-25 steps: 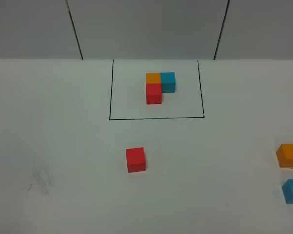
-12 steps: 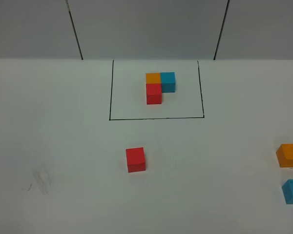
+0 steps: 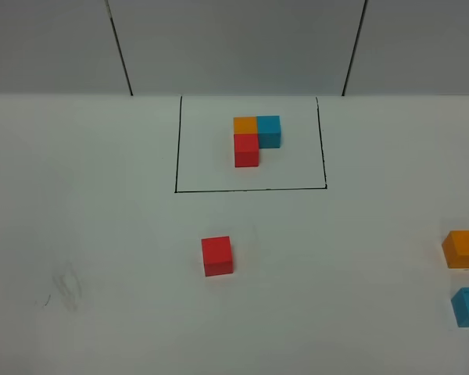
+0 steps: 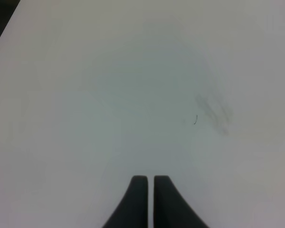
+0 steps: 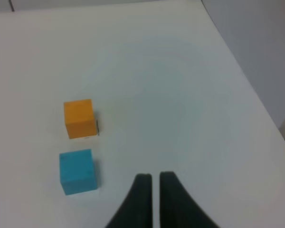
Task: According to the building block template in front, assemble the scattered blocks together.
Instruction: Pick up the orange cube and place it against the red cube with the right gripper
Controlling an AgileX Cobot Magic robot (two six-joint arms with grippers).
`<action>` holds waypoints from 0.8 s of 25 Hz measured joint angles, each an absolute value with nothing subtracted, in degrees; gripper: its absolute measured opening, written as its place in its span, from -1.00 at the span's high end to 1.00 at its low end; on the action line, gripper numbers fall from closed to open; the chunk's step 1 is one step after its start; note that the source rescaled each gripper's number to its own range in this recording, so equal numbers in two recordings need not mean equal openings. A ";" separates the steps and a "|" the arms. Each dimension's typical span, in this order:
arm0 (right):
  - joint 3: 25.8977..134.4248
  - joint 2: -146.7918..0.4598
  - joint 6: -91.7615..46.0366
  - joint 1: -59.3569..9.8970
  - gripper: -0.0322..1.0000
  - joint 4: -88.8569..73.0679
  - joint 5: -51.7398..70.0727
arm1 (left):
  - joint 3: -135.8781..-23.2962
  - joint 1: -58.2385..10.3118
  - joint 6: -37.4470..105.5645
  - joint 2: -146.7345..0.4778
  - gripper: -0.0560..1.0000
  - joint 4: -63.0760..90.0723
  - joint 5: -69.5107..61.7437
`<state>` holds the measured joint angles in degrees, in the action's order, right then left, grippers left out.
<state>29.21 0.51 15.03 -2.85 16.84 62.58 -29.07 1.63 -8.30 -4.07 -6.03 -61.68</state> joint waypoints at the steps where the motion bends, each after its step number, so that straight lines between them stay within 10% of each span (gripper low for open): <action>1: 29.21 0.51 15.03 -2.85 0.91 16.84 62.58 | -29.07 1.63 -8.26 -4.07 0.89 -6.03 -61.68; 20: 29.21 0.51 15.03 -2.85 0.91 16.84 62.58 | -29.07 1.63 -8.19 -4.07 0.89 -6.03 -61.68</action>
<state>29.21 0.51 15.03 -2.85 16.84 62.58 -29.07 1.63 -8.19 -4.07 -6.03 -61.68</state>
